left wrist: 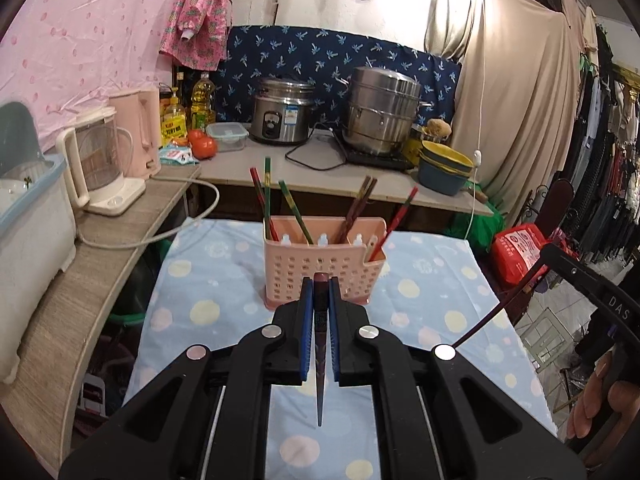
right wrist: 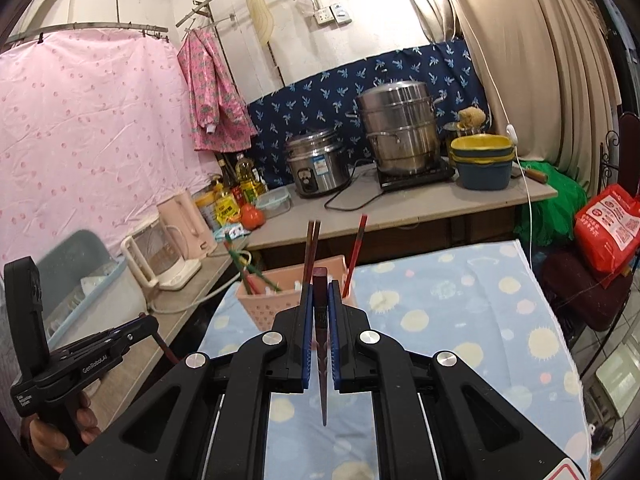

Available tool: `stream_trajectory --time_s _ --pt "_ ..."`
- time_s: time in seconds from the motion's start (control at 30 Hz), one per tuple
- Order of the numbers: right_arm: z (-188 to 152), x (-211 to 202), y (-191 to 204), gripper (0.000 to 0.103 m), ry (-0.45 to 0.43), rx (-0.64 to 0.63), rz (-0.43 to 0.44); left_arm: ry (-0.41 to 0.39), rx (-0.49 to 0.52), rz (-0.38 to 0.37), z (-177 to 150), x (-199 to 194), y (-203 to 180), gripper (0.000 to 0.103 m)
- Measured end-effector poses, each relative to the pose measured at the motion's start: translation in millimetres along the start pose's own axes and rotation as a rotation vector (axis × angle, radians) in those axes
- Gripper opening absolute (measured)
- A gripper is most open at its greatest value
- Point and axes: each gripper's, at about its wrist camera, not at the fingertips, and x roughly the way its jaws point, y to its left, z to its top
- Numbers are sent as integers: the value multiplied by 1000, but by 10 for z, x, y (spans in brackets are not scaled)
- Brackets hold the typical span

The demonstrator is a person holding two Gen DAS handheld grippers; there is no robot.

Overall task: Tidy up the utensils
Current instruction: 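Carry the red chopstick with the left tool while the right tool carries its chopstick, then open the left tool over the basket while the right tool releases its chopstick into it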

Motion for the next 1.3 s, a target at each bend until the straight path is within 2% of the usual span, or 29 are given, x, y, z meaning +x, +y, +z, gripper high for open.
stream_trajectory --time_s 0.6,0.87,1.13,1.3 --pt "1012 893 149 7 -124 -27 -7 -193 -13 28 1285 400 125 7" --pt "1082 1318 150 7 -112 -20 -18 -193 -19 40 1442 666 185 7" --pt "1032 1528 130 7 -86 -20 -23 -239 -33 33 1587 596 260 7" --pt "1005 1625 139 7 -67 -18 -19 -234 -40 31 1598 670 273 7"
